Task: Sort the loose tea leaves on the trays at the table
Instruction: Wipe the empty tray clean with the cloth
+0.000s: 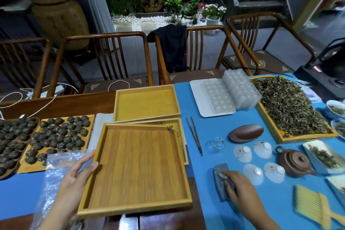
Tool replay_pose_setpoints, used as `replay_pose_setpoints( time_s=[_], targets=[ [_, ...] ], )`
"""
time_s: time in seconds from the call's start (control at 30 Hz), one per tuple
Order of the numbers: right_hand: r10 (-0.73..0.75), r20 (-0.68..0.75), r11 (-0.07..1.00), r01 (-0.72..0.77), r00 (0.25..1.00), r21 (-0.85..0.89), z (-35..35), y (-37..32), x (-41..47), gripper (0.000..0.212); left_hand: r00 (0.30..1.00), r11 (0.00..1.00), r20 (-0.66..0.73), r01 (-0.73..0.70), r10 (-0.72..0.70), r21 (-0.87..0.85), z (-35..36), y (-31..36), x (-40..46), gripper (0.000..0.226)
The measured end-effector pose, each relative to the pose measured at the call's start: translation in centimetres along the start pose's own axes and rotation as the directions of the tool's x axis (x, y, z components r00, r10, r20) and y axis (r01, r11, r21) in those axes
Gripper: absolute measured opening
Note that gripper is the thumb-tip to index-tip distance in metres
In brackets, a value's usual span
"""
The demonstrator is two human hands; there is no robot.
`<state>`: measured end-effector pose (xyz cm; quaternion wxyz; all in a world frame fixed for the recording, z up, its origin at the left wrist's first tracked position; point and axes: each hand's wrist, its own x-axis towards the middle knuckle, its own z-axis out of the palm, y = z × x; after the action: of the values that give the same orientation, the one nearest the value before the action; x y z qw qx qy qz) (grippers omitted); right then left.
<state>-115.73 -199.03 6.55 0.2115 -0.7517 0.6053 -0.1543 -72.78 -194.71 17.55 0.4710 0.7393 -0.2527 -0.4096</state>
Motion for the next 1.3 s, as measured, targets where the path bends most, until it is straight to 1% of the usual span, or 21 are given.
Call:
replay_pose_setpoints(
  time_s=[0.1, 0.17, 0.23, 0.3, 0.33, 0.4, 0.47, 0.57, 0.63, 0.67, 0.73, 0.77, 0.83, 0.9, 0.93, 1.03, 1.07, 1.13, 1.2, 1.23, 1.3],
  targets=[
    [-0.053, 0.071, 0.979, 0.066, 0.996, -0.195, 2.1, 0.9, -1.5, 0.046, 1.000, 1.000, -0.009, -0.022, 0.022, 0.005, 0.2, -0.3, -0.1, 0.032],
    [-0.079, 0.094, 0.954, 0.103, 0.992, -0.283, 2.7, 0.8, -2.1, 0.060, 1.000, 1.000, -0.003, -0.019, 0.019, -0.007, 0.4, -0.5, -0.3, 0.029],
    [-0.090, 0.073, 0.936, 0.109, 0.993, -0.334, 2.9, 0.9, -2.7, 0.070, 1.000, 1.000, -0.001, -0.022, 0.022, 0.000, 0.6, -0.9, -0.4, 0.027],
    [-0.152, 0.025, 0.912, 0.150, 0.988, -0.383, 2.9, 0.8, -3.2, 0.075, 1.000, 1.000, 0.012, -0.027, 0.027, -0.002, 0.6, -1.4, -0.5, 0.026],
    [-0.210, 0.016, 0.897, 0.199, 0.978, -0.395, 3.0, 0.7, -3.5, 0.073, 0.999, 1.000, 0.021, -0.026, 0.027, -0.003, 0.6, -1.6, -0.5, 0.025],
    [-0.317, 0.020, 0.857, 0.296, 0.948, -0.422, 3.5, 0.4, -3.7, 0.057, 0.999, 0.999, 0.036, -0.028, 0.029, -0.019, 0.4, -2.2, -0.3, 0.023],
    [-0.339, 0.014, 0.841, 0.309, 0.941, -0.444, 4.0, 0.1, -3.8, 0.041, 0.998, 0.999, 0.051, -0.039, 0.039, -0.003, 0.3, -2.6, -0.3, 0.022],
    [-0.331, -0.019, 0.861, 0.294, 0.943, -0.415, 4.6, -0.2, -3.6, 0.035, 0.998, 0.999, 0.051, -0.024, 0.026, -0.031, 0.2, -2.4, -0.6, 0.022],
    [-0.280, -0.055, 0.900, 0.242, 0.959, -0.363, 4.8, -0.7, -3.4, 0.045, 0.999, 0.999, 0.051, -0.002, 0.004, -0.048, 0.1, -2.2, -0.7, 0.021],
    [-0.230, -0.074, 0.931, 0.198, 0.970, -0.306, 4.9, -0.9, -3.3, 0.043, 0.999, 0.999, 0.048, 0.005, -0.002, -0.051, 0.0, -2.2, -0.7, 0.022],
    [-0.076, -0.111, 0.991, 0.063, 0.991, -0.120, 5.0, -1.5, -3.0, 0.019, 0.999, 0.998, 0.035, 0.004, -0.002, -0.059, -0.3, -2.2, -0.8, 0.022],
    [0.012, -0.113, 1.000, -0.012, 0.993, 0.005, 5.2, -2.0, -2.8, 0.008, 1.000, 0.998, 0.030, 0.000, 0.001, -0.062, -0.4, -2.2, -0.8, 0.022],
    [0.151, -0.056, 0.960, -0.133, 0.987, 0.247, 5.6, -3.2, -2.4, 0.005, 1.000, 0.998, 0.027, -0.009, 0.011, -0.062, -0.6, -2.1, -0.9, 0.022],
    [0.188, 0.001, 0.922, -0.177, 0.982, 0.344, 6.0, -4.4, -2.1, 0.006, 0.999, 0.999, 0.035, -0.019, 0.021, -0.046, -0.9, -2.0, -1.0, 0.022],
    [0.173, 0.035, 0.917, -0.174, 0.984, 0.359, 6.3, -4.9, -2.0, 0.009, 0.999, 0.999, 0.042, -0.027, 0.028, -0.041, -1.0, -2.0, -1.0, 0.022],
    [0.109, 0.157, 0.888, -0.167, 0.982, 0.428, 6.5, -5.4, -2.2, 0.033, 0.998, 0.999, 0.041, -0.038, 0.039, -0.038, -1.5, -2.3, -0.9, 0.023],
    [0.089, 0.161, 0.893, -0.151, 0.983, 0.425, 6.2, -5.0, -2.2, 0.036, 0.999, 0.998, 0.039, -0.033, 0.035, -0.046, -1.5, -2.3, -0.9, 0.023],
    [0.095, 0.077, 0.930, -0.116, 0.992, 0.349, 5.1, -3.7, -1.8, 0.036, 0.999, 0.998, 0.031, -0.019, 0.021, -0.060, -1.5, -2.2, -0.9, 0.023],
    [0.181, -0.032, 0.960, -0.170, 0.983, 0.221, 3.9, -1.6, -1.1, 0.035, 1.000, 0.998, 0.029, -0.005, 0.007, -0.070, -1.7, -2.2, -0.8, 0.023],
    [0.223, -0.051, 0.964, -0.213, 0.973, 0.159, 3.4, -0.6, -0.7, 0.037, 1.000, 0.997, 0.029, 0.001, 0.001, -0.074, -1.7, -2.2, -0.8, 0.024],
    [0.277, -0.028, 0.956, -0.273, 0.960, 0.110, 2.9, 0.7, -0.3, 0.047, 1.000, 0.996, 0.028, 0.013, -0.011, -0.085, -1.8, -2.3, -0.8, 0.028]
  ],
)
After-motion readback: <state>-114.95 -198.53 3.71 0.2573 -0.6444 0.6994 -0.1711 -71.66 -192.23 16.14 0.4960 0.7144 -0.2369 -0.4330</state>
